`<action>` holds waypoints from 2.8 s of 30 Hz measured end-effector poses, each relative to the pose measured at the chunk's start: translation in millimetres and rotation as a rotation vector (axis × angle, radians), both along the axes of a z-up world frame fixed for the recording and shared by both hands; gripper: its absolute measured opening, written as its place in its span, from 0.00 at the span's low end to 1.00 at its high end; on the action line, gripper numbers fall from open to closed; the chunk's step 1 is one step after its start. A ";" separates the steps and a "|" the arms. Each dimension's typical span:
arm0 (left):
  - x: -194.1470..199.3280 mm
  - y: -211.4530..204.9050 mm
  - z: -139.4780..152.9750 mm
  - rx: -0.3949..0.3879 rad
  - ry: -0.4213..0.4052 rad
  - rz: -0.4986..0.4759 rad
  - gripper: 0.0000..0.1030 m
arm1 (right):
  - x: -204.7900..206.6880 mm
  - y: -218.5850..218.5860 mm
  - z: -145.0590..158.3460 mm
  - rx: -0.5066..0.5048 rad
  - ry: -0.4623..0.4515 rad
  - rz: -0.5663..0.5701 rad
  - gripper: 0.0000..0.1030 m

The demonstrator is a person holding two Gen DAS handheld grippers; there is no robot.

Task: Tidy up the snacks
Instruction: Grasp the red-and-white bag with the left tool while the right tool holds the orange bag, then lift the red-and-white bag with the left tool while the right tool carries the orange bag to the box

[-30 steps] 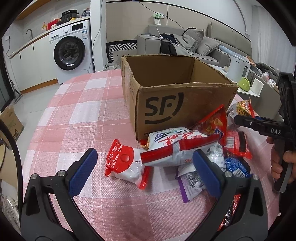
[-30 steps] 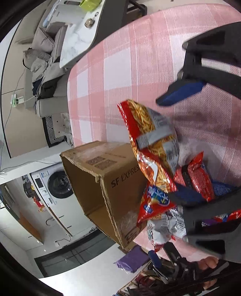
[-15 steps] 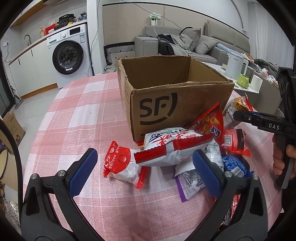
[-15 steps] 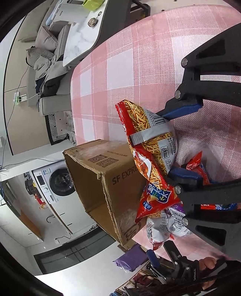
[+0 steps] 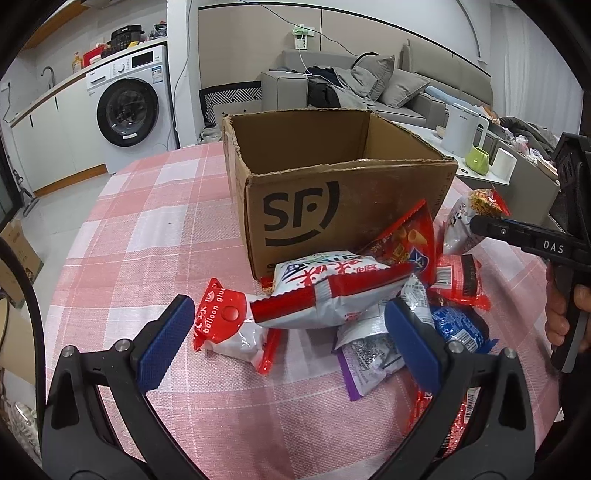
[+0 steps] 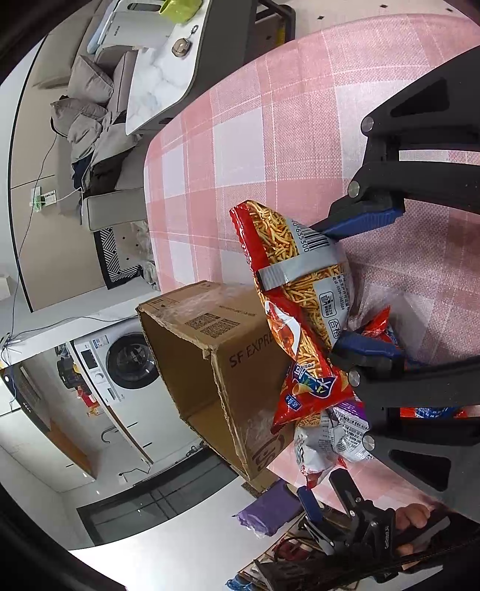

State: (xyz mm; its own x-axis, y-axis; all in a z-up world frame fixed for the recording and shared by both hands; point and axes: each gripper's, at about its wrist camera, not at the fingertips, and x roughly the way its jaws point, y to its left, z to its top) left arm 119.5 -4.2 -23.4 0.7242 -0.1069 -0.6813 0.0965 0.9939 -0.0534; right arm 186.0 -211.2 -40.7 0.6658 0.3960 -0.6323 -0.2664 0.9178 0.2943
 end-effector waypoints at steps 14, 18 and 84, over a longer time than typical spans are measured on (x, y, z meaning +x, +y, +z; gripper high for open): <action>13.7 -13.2 -3.7 -0.031 0.006 -0.011 0.99 | -3.7 -0.1 3.2 0.005 -0.013 0.000 0.47; 17.6 -16.8 -5.7 -0.039 0.010 -0.024 0.82 | -4.2 -0.8 3.9 0.006 -0.015 -0.001 0.47; -19.9 -7.2 50.4 -0.061 -0.145 -0.080 0.34 | -36.8 4.3 56.9 0.038 -0.157 0.040 0.47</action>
